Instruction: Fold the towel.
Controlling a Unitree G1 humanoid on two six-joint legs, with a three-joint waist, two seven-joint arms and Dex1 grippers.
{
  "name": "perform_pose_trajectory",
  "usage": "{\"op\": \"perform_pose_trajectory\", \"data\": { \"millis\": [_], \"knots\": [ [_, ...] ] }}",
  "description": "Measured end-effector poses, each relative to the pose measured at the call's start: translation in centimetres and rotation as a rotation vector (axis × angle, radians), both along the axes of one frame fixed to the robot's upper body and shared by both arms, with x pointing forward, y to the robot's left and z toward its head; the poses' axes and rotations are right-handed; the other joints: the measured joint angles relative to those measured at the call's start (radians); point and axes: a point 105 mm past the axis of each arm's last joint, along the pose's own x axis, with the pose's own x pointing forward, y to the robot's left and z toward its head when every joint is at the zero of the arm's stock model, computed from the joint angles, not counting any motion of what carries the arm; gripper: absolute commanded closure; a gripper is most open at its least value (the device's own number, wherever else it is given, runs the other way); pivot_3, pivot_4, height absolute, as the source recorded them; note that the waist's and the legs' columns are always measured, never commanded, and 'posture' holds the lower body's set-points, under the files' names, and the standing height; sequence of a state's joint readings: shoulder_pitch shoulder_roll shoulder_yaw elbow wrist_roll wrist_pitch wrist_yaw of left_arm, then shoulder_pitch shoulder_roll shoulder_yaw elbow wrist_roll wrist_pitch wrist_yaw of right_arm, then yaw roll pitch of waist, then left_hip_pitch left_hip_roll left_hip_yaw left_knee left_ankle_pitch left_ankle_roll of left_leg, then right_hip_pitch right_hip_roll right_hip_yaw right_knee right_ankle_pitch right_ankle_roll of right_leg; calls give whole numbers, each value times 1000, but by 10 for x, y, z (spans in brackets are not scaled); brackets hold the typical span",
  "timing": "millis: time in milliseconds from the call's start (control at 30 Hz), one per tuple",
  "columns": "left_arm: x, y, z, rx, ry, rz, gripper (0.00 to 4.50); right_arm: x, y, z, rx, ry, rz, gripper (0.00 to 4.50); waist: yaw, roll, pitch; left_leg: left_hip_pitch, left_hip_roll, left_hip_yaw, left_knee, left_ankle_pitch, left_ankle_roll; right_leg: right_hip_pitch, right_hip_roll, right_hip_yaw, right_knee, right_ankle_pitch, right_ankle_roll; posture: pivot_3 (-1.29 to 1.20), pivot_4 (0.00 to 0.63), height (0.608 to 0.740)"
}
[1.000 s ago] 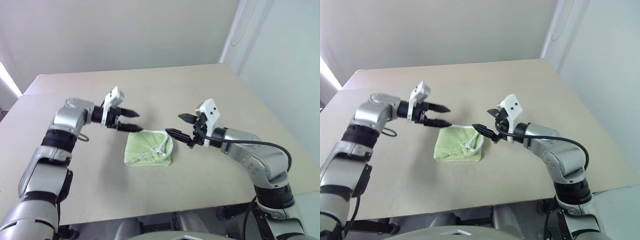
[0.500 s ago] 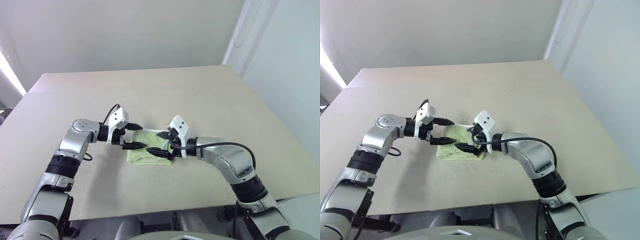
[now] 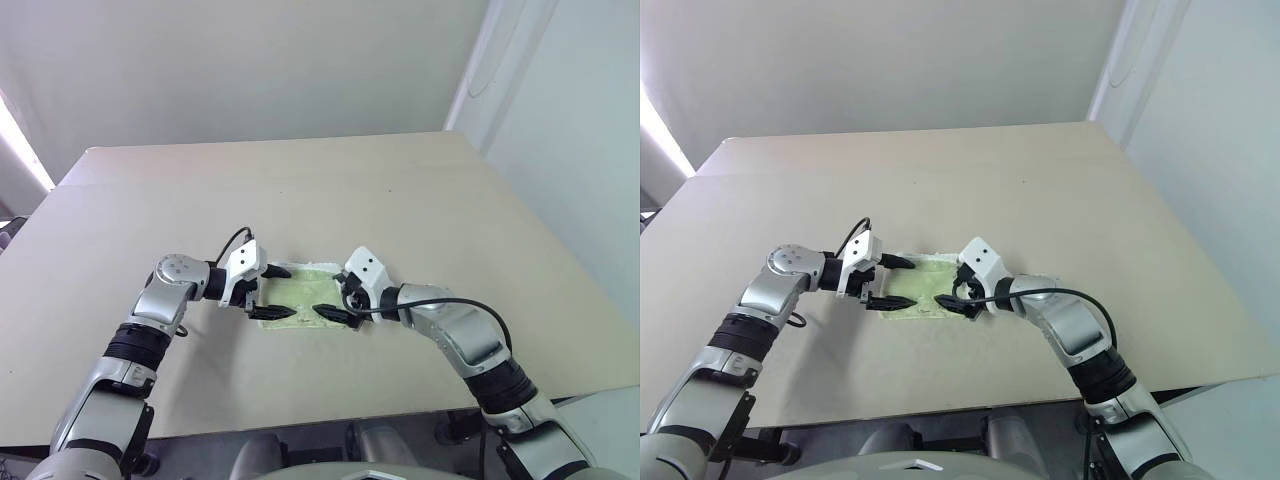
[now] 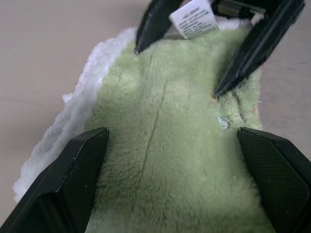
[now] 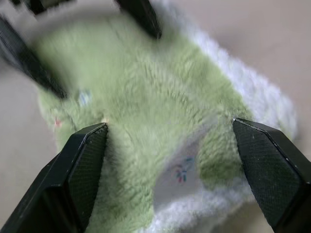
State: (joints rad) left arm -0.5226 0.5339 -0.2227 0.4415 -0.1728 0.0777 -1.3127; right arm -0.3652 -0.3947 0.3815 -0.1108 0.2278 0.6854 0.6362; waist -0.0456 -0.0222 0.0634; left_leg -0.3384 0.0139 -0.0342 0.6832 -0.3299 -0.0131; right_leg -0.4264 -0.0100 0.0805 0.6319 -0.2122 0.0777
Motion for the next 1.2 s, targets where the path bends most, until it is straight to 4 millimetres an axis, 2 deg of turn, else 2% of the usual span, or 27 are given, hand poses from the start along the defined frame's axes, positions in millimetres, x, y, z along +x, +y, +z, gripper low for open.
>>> {"op": "perform_pose_trajectory", "data": {
  "millis": [500, 600, 700, 867, 933, 1067, 1200],
  "knots": [
    [7, -4, -20, 9, -32, 22, 28, 7, 1, -8, -47, -28, 0, 234, 0, 1, -6, 2, 0, 0, 0, 0, 0, 5, 0, 0, 0, 0, 0, 0, 0, 712],
    [11, -3, -22, -12, -28, 35, 28, 7, 1, -5, -17, -8, -2, 234, 0, 1, -6, 2, 0, 0, 0, 0, 0, 7, 0, 0, 0, 0, 0, 0, 0, 712],
    [15, 2, -20, -41, -20, 55, 28, 6, 1, 8, 47, 4, 4, 234, -1, 1, -6, 2, 0, -1, 0, 0, 0, 7, 0, 0, 1, 0, 0, 0, 0, 712],
    [19, 20, 1, -146, 21, 94, 28, 5, 4, 51, 174, -49, 53, 234, -9, 1, -6, 0, 0, -1, 0, 0, 0, 0, 1, 0, 1, 1, 0, 0, 0, 712],
    [17, 32, 13, -148, 19, 88, 28, 0, 7, 61, 189, -72, 96, 234, -14, 1, -6, 0, 0, -1, -1, 0, 0, 0, 1, 0, 0, 0, 1, 0, 0, 712],
    [4, 51, 33, -126, 7, 39, 28, -5, 7, 63, 149, -78, 155, 234, -23, 1, -5, -1, 0, 0, -1, 0, 0, 0, 0, 0, -2, 0, 1, 0, 0, 712],
    [-8, 71, 25, -84, 41, 85, 28, -16, 13, 54, 77, -100, 251, 234, -25, 2, -5, 0, 1, 0, -1, 0, 0, 0, 0, 0, -1, 0, 1, 0, 0, 712]
  ]
}}
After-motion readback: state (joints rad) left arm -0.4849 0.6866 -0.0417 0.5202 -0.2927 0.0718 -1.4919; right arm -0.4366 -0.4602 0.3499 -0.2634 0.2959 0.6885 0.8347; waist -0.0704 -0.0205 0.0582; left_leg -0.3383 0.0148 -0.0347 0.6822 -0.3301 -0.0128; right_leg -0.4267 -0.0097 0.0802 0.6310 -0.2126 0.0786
